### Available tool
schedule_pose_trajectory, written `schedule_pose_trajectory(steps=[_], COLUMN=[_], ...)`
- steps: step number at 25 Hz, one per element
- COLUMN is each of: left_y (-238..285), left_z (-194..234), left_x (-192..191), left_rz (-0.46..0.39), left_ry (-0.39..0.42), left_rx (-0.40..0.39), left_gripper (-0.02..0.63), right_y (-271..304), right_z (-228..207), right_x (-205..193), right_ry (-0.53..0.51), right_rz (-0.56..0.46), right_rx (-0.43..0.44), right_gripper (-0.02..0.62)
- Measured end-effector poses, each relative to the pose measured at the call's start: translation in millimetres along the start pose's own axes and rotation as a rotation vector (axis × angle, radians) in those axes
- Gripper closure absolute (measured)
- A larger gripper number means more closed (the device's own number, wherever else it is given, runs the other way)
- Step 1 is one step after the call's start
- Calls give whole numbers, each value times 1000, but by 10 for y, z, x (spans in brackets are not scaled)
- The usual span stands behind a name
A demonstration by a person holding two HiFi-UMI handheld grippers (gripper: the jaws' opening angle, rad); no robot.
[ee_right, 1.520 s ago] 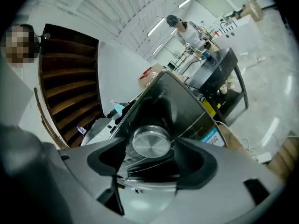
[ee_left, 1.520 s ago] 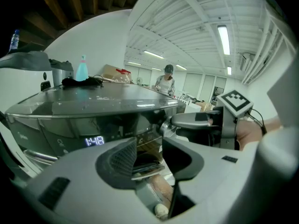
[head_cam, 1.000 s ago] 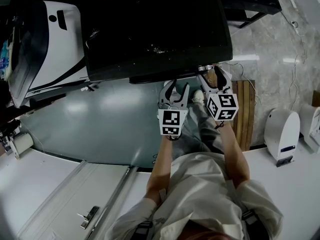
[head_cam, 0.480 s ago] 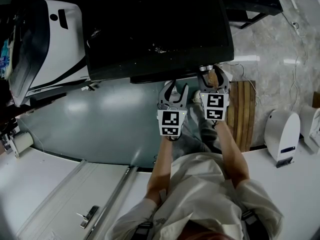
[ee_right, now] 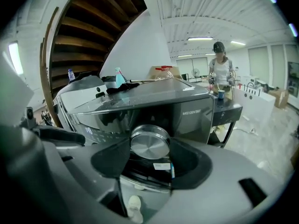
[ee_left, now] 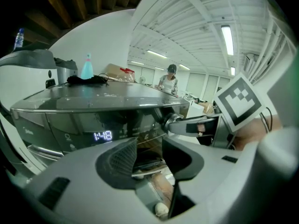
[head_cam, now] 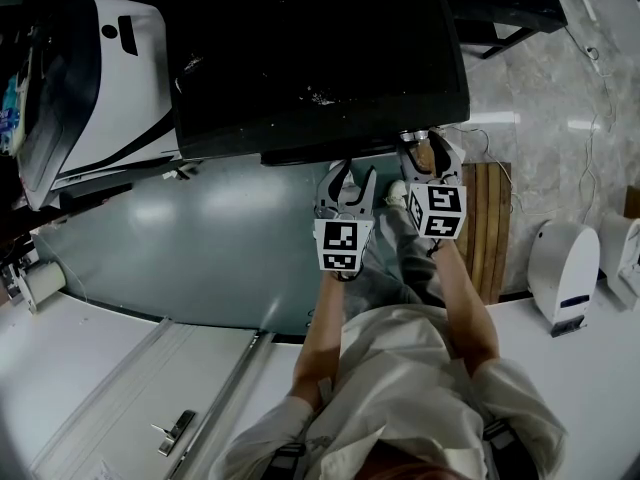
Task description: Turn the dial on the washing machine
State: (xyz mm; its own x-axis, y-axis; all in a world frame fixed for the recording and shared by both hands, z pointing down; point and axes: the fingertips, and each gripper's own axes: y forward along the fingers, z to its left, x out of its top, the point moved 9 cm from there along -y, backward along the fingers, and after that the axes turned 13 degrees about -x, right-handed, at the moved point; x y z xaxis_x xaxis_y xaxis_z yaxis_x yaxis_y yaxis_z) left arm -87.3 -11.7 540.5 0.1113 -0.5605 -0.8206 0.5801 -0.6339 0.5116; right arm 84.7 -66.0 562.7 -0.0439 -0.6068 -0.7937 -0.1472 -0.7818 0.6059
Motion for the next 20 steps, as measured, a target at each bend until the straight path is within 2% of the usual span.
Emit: schedule_pose_trajectory(steps=[20], left_y=[-13], left_z=[-25], left_x=[-10], left_rz=[-6], left_ry=[-4], left_rx=[0], left_gripper=[443], right_y=[43], right_z=[-139], right_x=[-60], right_ry=[249], right_rz=[14], right_rx=[118], right_gripper=[331])
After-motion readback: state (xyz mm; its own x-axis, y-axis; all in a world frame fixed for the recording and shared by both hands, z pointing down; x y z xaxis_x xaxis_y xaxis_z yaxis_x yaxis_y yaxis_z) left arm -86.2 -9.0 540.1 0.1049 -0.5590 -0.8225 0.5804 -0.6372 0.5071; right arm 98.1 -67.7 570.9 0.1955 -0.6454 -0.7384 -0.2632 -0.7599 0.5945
